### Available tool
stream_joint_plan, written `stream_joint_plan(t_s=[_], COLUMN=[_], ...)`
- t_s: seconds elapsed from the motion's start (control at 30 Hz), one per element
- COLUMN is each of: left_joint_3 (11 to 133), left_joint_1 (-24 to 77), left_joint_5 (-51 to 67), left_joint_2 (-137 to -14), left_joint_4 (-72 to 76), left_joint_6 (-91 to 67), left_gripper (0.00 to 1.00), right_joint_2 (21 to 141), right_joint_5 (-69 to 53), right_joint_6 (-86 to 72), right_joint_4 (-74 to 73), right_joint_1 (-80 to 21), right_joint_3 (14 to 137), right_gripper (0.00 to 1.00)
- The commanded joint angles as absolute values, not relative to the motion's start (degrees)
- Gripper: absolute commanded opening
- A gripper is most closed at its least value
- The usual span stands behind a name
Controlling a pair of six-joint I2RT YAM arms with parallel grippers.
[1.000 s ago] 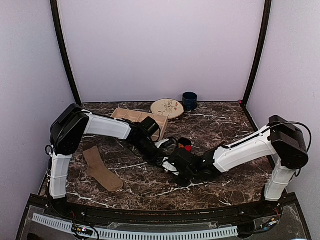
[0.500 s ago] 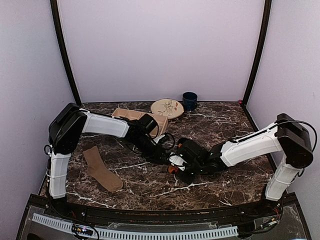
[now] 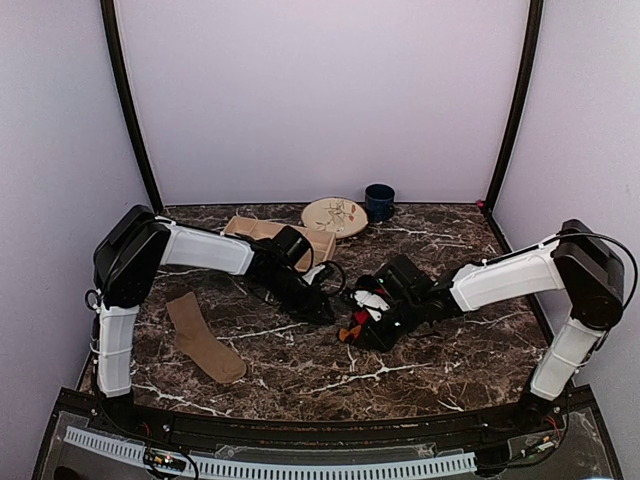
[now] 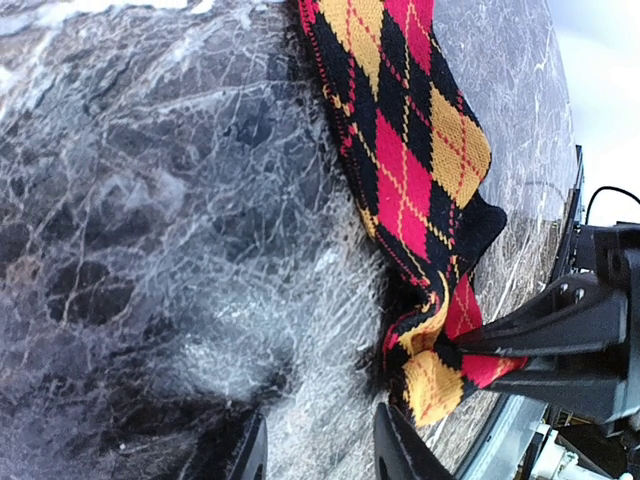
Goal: Roll the socks
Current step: Roll the sock at the center of the board.
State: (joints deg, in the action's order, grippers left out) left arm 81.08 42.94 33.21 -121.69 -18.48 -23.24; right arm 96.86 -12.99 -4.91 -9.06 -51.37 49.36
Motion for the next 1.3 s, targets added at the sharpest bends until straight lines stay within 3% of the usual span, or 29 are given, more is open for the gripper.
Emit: stream_joint_plan(t_s=[0.0,0.4,1.27], left_joint_3=[76.53,73.31,75.90], left_joint_1=[41.77,43.80,49.43], left_joint_5=[23.75,23.49,25.22], left_joint_2=[-122.81,-117.28,-113.37], left_joint_4=[-23.29,-18.49,-13.42], left_joint_6=[-23.46,-22.62,-20.22], left_gripper=[0.40,0.41,0.41], right_joint_2=[96.68,103.14,103.28], right_joint_5=[-24.52,-38.54,-47.26], right_joint_6=[-8.17,-12.04,-24.69], right_joint_4=[-9.08,-12.09,-6.03], right_joint_1=[-47.75,-42.23,-35.52], right_joint_3=[51.27,53.19,47.55], right_gripper=[0.10,0.11,0.11])
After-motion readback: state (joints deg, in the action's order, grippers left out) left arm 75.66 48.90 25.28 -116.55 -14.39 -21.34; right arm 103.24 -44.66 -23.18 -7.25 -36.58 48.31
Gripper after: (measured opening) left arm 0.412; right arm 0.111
